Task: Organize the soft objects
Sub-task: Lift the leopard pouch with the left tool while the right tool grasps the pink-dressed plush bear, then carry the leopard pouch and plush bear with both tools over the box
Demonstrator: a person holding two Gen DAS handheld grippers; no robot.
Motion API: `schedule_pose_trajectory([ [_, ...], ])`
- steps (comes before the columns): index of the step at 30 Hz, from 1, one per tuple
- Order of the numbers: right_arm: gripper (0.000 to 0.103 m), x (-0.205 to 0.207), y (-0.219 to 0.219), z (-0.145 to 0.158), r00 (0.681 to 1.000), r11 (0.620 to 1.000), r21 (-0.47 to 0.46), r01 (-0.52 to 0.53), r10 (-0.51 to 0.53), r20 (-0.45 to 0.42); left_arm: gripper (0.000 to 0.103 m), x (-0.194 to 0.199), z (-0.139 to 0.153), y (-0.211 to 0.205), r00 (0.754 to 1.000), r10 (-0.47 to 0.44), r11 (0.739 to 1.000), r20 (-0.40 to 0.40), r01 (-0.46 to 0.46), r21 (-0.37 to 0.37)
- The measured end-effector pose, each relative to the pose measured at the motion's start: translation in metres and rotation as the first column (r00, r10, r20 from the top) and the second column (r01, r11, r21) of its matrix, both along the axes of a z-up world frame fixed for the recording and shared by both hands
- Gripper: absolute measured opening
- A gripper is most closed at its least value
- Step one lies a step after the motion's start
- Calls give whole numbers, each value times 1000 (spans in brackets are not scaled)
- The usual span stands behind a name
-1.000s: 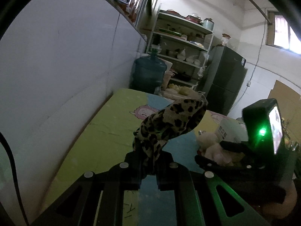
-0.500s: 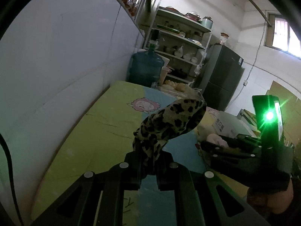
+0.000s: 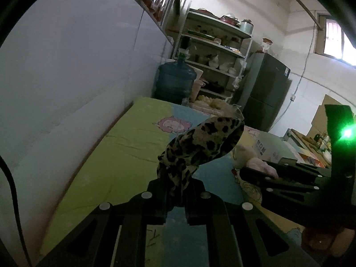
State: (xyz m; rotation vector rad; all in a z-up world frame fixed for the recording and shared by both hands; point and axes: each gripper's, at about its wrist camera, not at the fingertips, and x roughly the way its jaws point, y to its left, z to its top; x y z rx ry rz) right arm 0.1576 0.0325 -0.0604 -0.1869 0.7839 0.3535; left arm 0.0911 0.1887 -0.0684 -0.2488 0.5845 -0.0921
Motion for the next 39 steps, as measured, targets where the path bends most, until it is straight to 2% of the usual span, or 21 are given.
schedule_pose_trajectory([
  [21, 43, -49, -42, 40, 997, 994, 108, -27, 19, 74, 11, -12, 22, -34, 999, -30, 998, 34, 29, 48],
  [39, 43, -65, -92, 53, 995, 983, 181, 3, -21, 99, 11, -16, 37, -71, 997, -63, 992, 45, 58, 111],
])
